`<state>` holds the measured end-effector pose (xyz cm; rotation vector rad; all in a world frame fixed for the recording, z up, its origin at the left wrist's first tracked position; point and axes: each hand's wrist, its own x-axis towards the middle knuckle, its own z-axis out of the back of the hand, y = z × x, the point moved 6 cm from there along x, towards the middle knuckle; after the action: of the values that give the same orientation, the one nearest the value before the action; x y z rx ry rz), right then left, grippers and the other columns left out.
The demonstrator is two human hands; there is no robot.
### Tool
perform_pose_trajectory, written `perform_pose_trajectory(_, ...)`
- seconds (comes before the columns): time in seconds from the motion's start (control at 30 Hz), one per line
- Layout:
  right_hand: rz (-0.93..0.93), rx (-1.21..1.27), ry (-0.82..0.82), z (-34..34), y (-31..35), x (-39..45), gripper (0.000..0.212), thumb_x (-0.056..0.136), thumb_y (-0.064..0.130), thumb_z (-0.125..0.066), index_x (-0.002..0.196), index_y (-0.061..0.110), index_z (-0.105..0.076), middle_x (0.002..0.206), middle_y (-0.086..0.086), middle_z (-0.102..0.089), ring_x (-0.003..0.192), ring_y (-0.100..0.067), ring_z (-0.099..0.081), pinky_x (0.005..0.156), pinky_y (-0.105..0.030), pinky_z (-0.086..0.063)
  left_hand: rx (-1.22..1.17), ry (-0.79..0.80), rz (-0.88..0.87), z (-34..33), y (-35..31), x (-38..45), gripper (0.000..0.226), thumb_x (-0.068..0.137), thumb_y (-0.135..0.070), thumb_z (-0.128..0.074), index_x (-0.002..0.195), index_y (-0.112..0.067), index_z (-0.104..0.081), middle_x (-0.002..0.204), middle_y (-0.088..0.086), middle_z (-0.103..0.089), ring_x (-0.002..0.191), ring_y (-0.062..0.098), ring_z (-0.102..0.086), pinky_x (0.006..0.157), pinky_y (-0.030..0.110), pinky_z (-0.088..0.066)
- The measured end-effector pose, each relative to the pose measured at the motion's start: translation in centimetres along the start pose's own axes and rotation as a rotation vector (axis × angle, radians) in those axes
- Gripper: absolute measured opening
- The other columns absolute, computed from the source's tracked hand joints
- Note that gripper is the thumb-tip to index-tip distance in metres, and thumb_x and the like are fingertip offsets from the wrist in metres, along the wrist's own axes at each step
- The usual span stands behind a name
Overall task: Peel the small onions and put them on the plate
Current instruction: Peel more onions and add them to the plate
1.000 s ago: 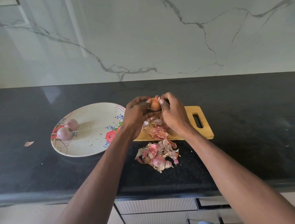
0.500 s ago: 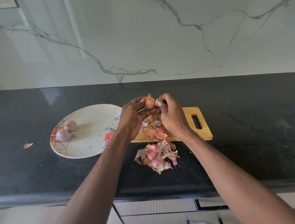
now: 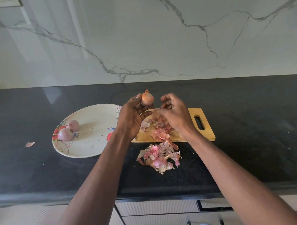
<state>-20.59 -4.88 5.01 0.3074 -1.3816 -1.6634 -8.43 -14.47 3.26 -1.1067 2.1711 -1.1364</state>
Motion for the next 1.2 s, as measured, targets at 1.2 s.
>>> perform_pose_trajectory(1.2,0.195,-0.126,0.078,-0.9,0.9,-0.9,0.013,0.084,0.005,-0.067,0.072,0.002,-0.065,0.069,-0.008,-0.065,0.063,-0.009,-0.059,0.056,-0.025,-0.046,-0.115,0.011,0.07,0.3,0.1,-0.2,0.021,0.101,-0.011,-0.051,0.117,-0.002,-0.061,0.095,0.015,-0.074,0.083,0.024,-0.07,0.073,0.031,-0.058)
